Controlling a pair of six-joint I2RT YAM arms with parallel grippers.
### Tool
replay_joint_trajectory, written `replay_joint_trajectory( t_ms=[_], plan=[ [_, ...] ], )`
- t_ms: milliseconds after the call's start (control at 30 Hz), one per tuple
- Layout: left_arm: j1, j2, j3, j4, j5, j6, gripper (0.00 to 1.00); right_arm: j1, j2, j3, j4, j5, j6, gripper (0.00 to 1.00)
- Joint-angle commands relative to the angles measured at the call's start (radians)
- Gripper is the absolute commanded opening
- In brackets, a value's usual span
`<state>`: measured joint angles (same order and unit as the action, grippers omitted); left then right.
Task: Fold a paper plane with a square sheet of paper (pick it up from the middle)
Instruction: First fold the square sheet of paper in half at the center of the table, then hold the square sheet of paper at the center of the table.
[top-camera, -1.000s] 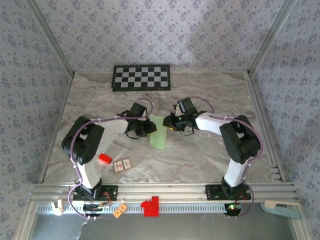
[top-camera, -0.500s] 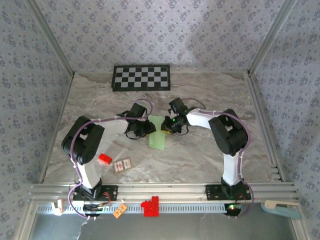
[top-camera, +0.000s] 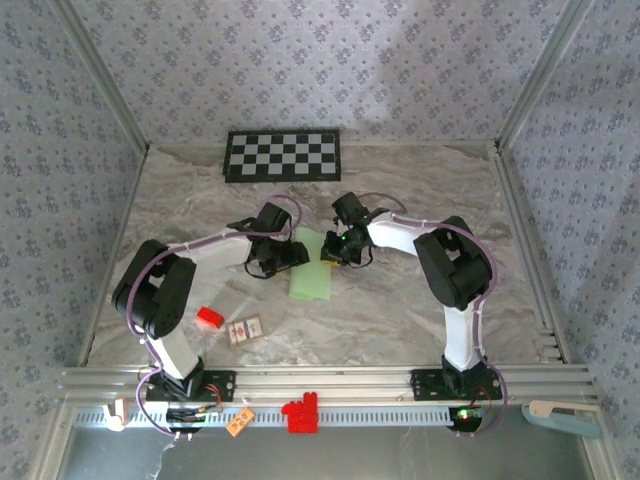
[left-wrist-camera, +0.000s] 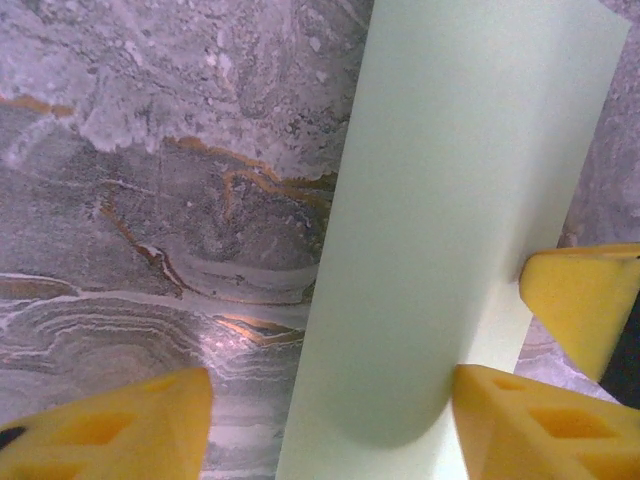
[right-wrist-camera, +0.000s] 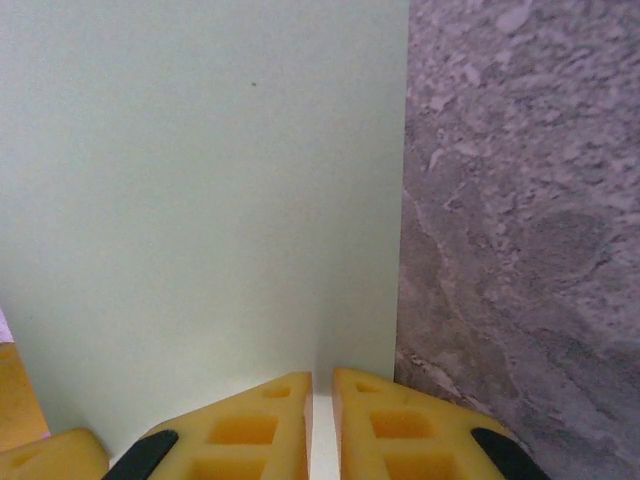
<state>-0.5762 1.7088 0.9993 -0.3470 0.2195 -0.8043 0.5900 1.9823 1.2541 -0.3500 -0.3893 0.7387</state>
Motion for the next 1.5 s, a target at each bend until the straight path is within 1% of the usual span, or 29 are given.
replay_joint_trajectory(
  t_ms=[0, 200, 333, 467, 567, 733, 800, 833, 1033, 1233, 1467],
  plan=[
    [-0.008, 0.0, 0.041, -0.056, 0.002, 0.036, 0.69, 0.007, 0.017, 0.021, -0.031, 0.0, -0.01, 0.16],
    [-0.035, 0.033, 0.092, -0.099, -0.003, 0.095, 0.74, 0.005, -0.01, -0.003, 0.051, -0.062, 0.011, 0.16],
    [-0.039, 0.049, 0.098, -0.107, -0.012, 0.103, 0.74, 0.0, -0.035, -0.018, 0.104, -0.095, 0.023, 0.16],
    [-0.038, 0.061, 0.104, -0.127, -0.041, 0.107, 0.73, -0.005, -0.042, -0.022, 0.134, -0.131, 0.029, 0.16],
    [-0.033, 0.076, 0.109, -0.142, -0.067, 0.107, 0.7, -0.012, -0.052, -0.031, 0.148, -0.141, 0.036, 0.18],
    [-0.014, 0.084, 0.098, -0.154, -0.095, 0.1, 0.61, -0.029, -0.101, -0.053, 0.139, -0.086, 0.029, 0.25],
    [-0.01, 0.086, 0.096, -0.155, -0.094, 0.104, 0.59, -0.035, -0.119, -0.053, 0.134, -0.07, 0.024, 0.27],
    [-0.008, 0.087, 0.096, -0.154, -0.093, 0.106, 0.57, -0.039, -0.124, -0.085, 0.132, -0.065, 0.022, 0.27],
    [0.001, 0.095, 0.097, -0.171, -0.087, 0.141, 0.48, -0.048, -0.128, -0.093, 0.122, -0.051, 0.02, 0.27],
    [0.004, 0.119, 0.108, -0.188, -0.045, 0.201, 0.47, -0.048, -0.125, -0.098, 0.122, -0.048, 0.019, 0.27],
    [0.003, 0.146, 0.114, -0.196, -0.026, 0.226, 0.48, -0.052, -0.147, -0.119, 0.115, -0.033, 0.022, 0.27]
  ],
)
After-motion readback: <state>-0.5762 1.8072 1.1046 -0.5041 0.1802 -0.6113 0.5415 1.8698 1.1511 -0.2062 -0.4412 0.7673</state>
